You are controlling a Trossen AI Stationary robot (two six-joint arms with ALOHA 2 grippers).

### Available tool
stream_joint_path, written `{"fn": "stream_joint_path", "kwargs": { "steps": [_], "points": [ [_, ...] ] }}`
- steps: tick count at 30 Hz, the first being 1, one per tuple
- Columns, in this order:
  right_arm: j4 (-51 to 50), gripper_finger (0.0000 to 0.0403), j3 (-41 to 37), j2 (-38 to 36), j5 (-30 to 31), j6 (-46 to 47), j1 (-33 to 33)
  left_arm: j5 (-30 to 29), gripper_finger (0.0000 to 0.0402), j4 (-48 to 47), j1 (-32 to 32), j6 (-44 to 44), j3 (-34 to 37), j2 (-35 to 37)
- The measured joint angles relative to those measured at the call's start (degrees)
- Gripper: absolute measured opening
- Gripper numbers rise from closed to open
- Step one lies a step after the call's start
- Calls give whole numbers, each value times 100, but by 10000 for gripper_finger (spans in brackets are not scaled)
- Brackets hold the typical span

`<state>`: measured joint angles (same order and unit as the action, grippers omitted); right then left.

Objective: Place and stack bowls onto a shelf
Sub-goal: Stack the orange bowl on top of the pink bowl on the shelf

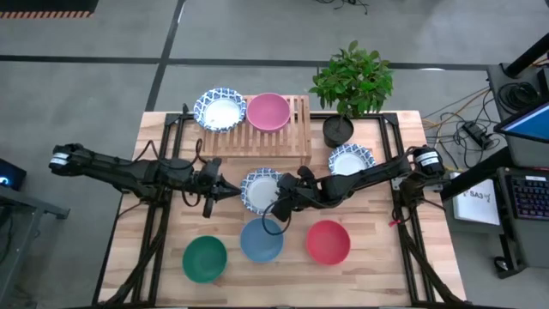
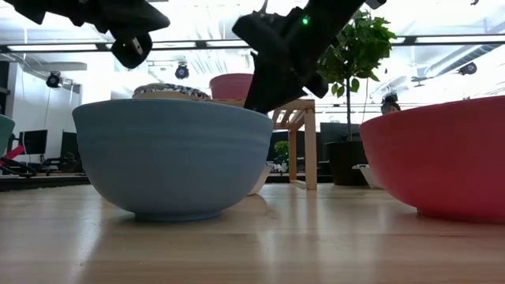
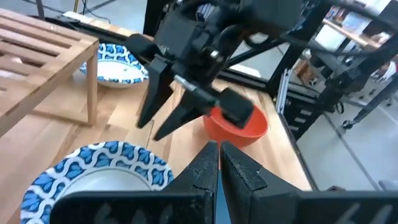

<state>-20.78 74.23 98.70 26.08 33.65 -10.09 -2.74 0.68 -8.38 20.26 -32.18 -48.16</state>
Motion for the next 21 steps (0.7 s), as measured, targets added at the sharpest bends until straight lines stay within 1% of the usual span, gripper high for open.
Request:
{"fn": "stream_joint_path", "kwargs": {
  "steps": [4, 8, 16, 21],
  "points": [
    [-319, 120, 222, 0, -392, -12, 0, -1, 0, -285, 0, -69, -34, 31],
    [-957, 122, 531, -4, -424, 138, -4, -22, 0, -520, 0, -229, -144, 46],
    [-2237, 123, 968, -9, -434, 668, -11, -22, 0, -576, 0, -358, -192, 95],
    [-3181, 123, 1032, -11, -763, 1015, 2, -22, 0, -798, 0, -508, -192, 298]
  ]
}}
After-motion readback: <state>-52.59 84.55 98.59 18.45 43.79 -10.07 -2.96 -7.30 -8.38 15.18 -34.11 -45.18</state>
